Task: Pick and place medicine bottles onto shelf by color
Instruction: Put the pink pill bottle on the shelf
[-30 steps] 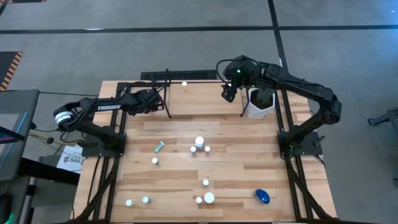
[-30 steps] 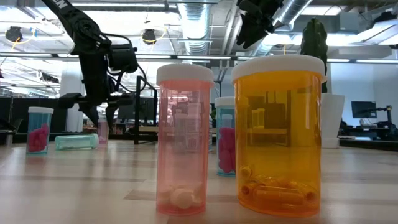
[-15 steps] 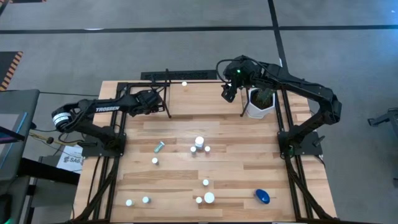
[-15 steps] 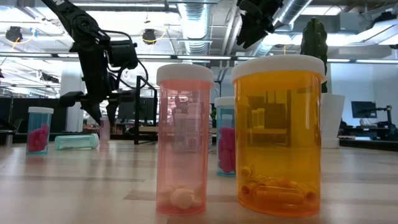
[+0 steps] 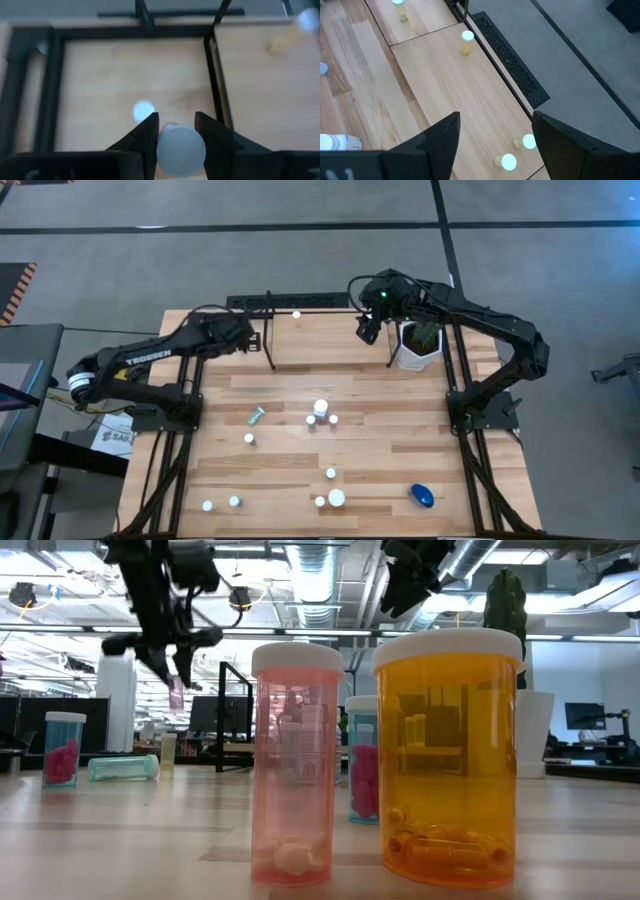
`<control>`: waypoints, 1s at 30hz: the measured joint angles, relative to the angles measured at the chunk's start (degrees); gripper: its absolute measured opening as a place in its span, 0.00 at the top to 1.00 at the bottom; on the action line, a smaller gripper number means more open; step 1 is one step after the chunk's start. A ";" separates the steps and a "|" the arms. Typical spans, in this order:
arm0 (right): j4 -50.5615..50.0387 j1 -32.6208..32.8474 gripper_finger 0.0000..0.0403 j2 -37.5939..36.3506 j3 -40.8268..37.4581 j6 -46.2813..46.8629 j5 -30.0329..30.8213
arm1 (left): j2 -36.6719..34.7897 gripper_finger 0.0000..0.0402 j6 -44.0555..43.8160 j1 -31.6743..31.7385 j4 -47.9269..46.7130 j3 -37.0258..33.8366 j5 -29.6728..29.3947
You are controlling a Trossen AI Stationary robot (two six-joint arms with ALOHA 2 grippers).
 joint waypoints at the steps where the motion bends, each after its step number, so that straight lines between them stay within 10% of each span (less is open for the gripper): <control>1: 0.00 0.00 0.33 0.00 0.00 -0.01 0.00 | 0.02 0.74 0.28 -0.43 -1.64 1.65 -1.38; 14: -0.01 0.00 0.33 0.00 0.00 -0.02 0.00 | 2.20 0.74 8.95 -4.61 -4.23 15.51 -6.93; 30: 0.00 0.00 0.33 0.00 0.00 0.00 0.00 | 24.28 0.73 21.21 -6.45 -3.48 31.21 -2.21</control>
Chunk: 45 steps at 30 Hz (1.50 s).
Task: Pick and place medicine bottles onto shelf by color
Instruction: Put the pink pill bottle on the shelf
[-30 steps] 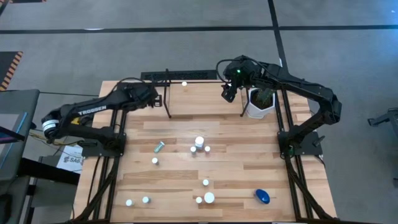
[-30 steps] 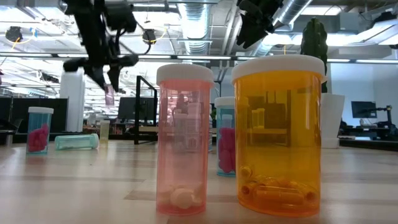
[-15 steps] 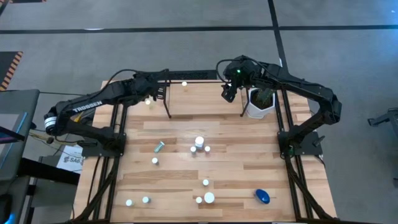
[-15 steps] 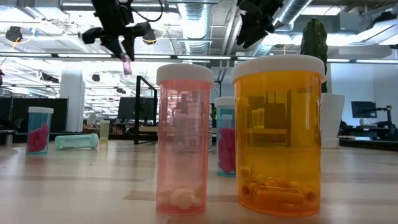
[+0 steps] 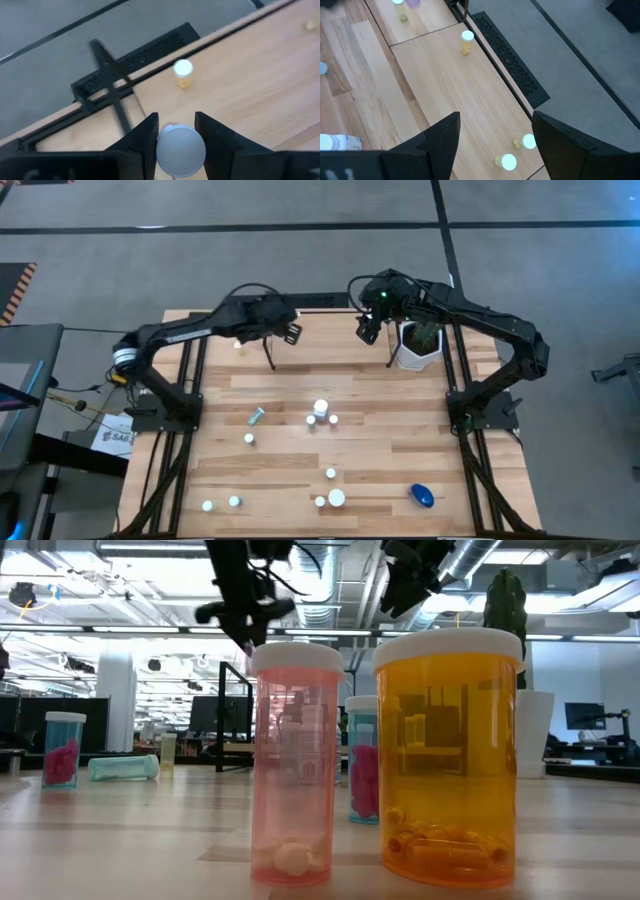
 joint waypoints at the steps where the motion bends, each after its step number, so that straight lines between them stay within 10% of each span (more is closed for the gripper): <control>1: 0.00 0.00 0.33 0.00 0.00 0.00 0.00 | 1.07 0.73 0.42 -0.10 0.52 0.40 0.03; 45: 0.13 0.00 0.33 0.00 0.00 -0.02 0.00 | 15.64 0.72 10.99 2.67 17.12 0.67 7.33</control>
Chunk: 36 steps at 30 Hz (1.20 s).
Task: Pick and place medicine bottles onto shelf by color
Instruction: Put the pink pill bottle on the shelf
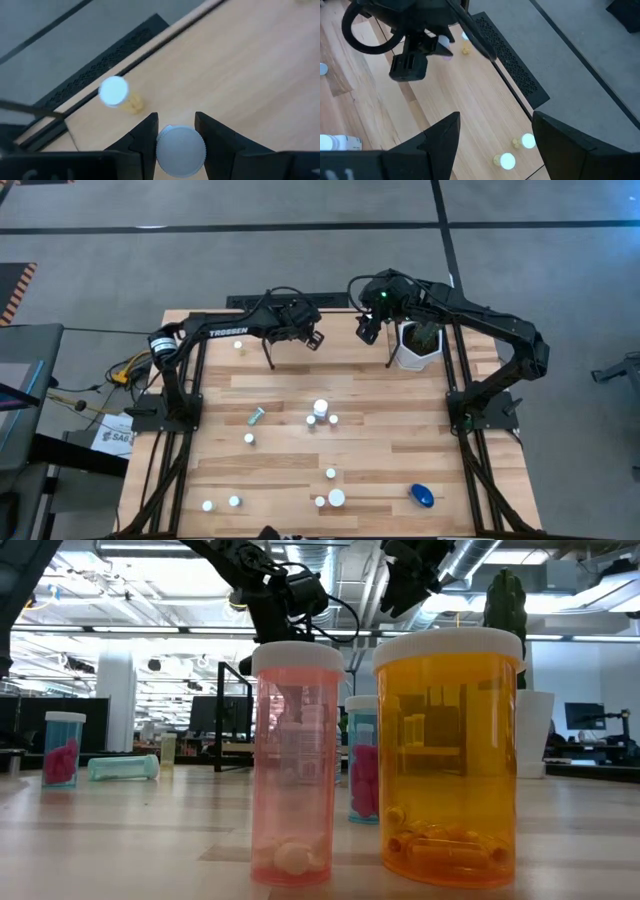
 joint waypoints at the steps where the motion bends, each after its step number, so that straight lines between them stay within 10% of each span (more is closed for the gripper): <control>1: 0.00 0.00 0.33 0.00 0.00 0.02 0.00 | 0.03 0.72 1.01 -0.01 -0.22 -0.05 0.62; 22: 0.00 0.00 0.33 0.00 0.00 0.02 -0.02 | 0.01 0.72 39.58 8.29 0.22 -0.06 21.88; 36: 0.00 0.00 0.33 0.00 0.00 0.02 0.00 | -0.10 0.72 48.74 11.11 5.02 -2.20 29.34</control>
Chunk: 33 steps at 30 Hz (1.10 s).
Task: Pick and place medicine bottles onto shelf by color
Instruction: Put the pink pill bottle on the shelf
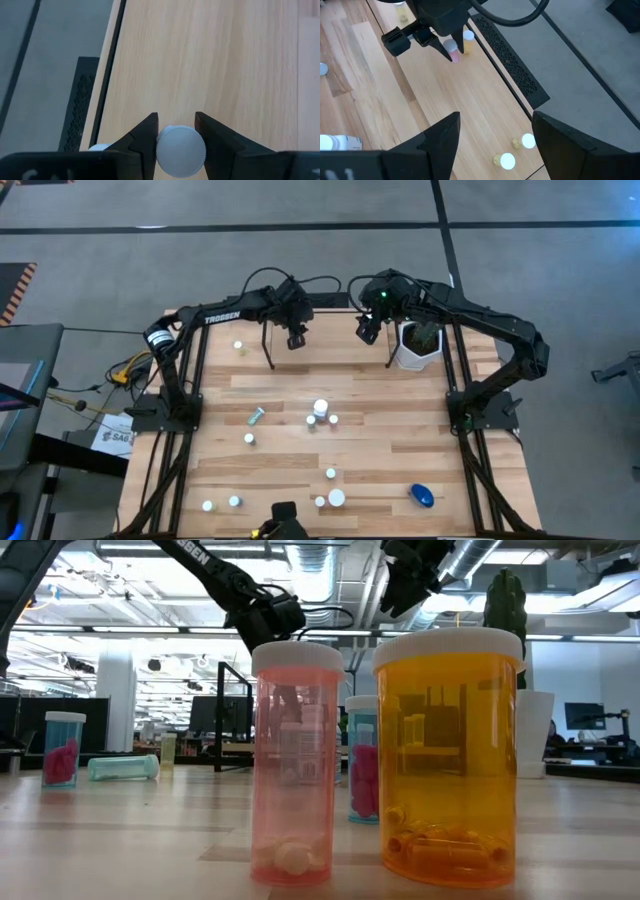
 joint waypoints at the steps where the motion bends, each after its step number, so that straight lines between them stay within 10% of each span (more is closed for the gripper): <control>1: 0.00 0.00 0.33 0.00 0.00 0.00 0.00 | 0.00 0.72 0.42 0.01 -0.16 0.00 0.03; 33: 0.02 0.00 0.33 0.00 0.00 0.00 0.00 | 2.89 0.72 1.48 2.69 -3.49 -0.04 1.78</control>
